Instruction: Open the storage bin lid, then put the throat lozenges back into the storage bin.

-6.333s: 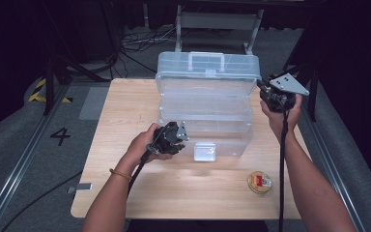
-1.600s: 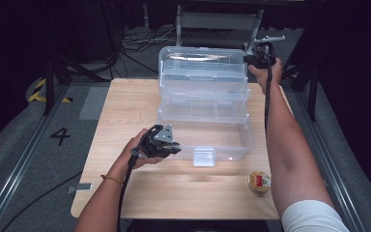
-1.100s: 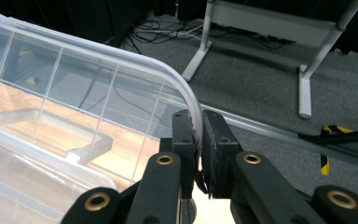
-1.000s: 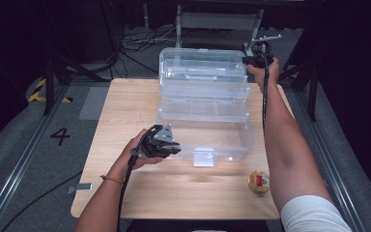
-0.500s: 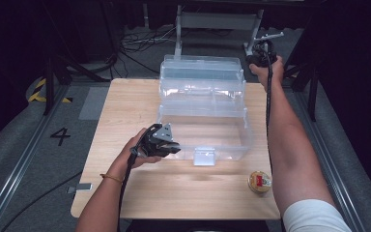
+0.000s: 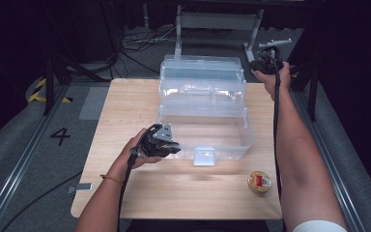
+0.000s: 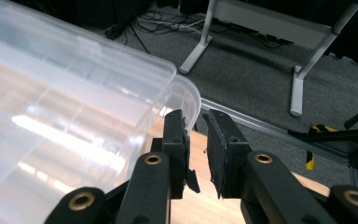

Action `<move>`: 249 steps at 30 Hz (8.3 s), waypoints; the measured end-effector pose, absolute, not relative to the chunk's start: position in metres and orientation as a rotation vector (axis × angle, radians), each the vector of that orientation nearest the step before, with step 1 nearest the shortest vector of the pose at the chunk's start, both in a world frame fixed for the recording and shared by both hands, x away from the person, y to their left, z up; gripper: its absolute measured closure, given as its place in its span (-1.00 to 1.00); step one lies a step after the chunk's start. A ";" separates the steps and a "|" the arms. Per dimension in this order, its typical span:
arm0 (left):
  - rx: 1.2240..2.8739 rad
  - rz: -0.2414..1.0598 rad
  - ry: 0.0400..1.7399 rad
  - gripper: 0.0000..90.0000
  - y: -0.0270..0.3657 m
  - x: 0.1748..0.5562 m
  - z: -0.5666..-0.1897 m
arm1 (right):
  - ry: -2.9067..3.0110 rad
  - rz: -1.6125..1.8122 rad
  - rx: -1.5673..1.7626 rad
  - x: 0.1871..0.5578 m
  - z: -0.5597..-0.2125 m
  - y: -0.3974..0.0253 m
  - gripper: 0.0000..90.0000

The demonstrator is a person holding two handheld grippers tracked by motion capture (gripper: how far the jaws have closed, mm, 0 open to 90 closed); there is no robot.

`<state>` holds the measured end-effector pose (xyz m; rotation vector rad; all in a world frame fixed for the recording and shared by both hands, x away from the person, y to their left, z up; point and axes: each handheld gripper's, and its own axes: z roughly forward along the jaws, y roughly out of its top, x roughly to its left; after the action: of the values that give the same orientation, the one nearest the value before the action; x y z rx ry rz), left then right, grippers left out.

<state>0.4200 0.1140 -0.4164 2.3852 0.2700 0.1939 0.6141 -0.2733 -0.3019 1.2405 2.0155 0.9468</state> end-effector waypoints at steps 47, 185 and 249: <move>2.406 0.195 0.280 0.74 0.113 0.420 -0.416 | 2.187 0.964 1.052 0.471 -0.341 -0.318 0.32; 2.262 0.311 0.834 -0.66 0.203 0.354 -0.486 | 2.787 0.521 0.729 0.383 -0.354 -0.291 -0.55; 2.261 0.313 0.834 -0.66 0.203 0.354 -0.486 | 2.905 0.416 0.388 0.479 -0.368 -0.202 -0.55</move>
<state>0.3540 0.2027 -0.4862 2.2614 0.8343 0.3133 0.4786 -0.2021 -0.3683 0.3880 2.9050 0.4164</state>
